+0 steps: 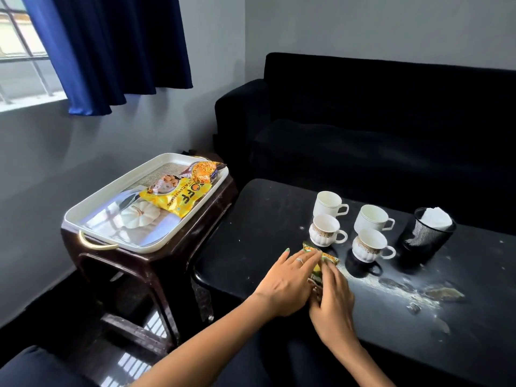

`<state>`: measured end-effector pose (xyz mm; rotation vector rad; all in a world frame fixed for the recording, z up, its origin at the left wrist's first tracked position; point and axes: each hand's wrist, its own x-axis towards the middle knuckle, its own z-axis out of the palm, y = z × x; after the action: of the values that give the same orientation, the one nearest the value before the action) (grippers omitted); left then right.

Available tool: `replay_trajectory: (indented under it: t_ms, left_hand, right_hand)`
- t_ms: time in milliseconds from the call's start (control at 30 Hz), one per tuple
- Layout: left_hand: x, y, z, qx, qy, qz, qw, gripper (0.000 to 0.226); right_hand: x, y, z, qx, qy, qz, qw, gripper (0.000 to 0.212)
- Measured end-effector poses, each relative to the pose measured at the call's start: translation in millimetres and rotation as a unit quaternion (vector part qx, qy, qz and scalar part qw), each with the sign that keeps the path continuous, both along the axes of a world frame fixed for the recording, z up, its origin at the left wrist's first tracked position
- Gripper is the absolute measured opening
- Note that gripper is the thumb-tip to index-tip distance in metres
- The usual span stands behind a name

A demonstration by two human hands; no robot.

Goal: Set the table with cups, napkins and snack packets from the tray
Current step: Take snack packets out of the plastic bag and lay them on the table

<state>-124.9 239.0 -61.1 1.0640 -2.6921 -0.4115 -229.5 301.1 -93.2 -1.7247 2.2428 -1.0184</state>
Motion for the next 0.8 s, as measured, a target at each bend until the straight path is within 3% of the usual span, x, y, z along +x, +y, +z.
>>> replay_trajectory:
  t_ms: [267, 500, 567, 667, 733, 800]
  left_hand:
    - [49.0, -47.5, 71.8, -0.054, 0.197, 0.097, 0.974, 0.057]
    - [126.8, -94.2, 82.8, -0.076, 0.314, 0.332, 0.886, 0.050]
    - [147.8, -104.2, 77.3, -0.024, 0.329, 0.422, 0.845, 0.050]
    - [171.3, -110.9, 69.1, 0.107, 0.412, 0.521, 0.740, 0.053]
    - [179.8, -114.5, 64.7, 0.190, 0.475, 0.536, 0.672, 0.057]
    - [182.9, -119.5, 61.9, 0.238, 0.516, 0.529, 0.631, 0.056]
  right_hand:
    - [29.8, -42.2, 54.0, -0.134, -0.021, 0.064, 0.989, 0.042]
    - [101.5, -100.9, 92.7, -0.170, -0.005, 0.180, 0.969, 0.029]
    - [124.5, -124.6, 97.1, -0.146, 0.001, 0.210, 0.967, 0.025]
    - [155.4, -162.4, 98.7, -0.073, -0.001, 0.223, 0.972, 0.027]
    - [172.5, -186.1, 97.8, -0.022, 0.011, 0.224, 0.974, 0.033]
    - [184.5, -206.5, 94.9, 0.012, 0.037, 0.217, 0.975, 0.040]
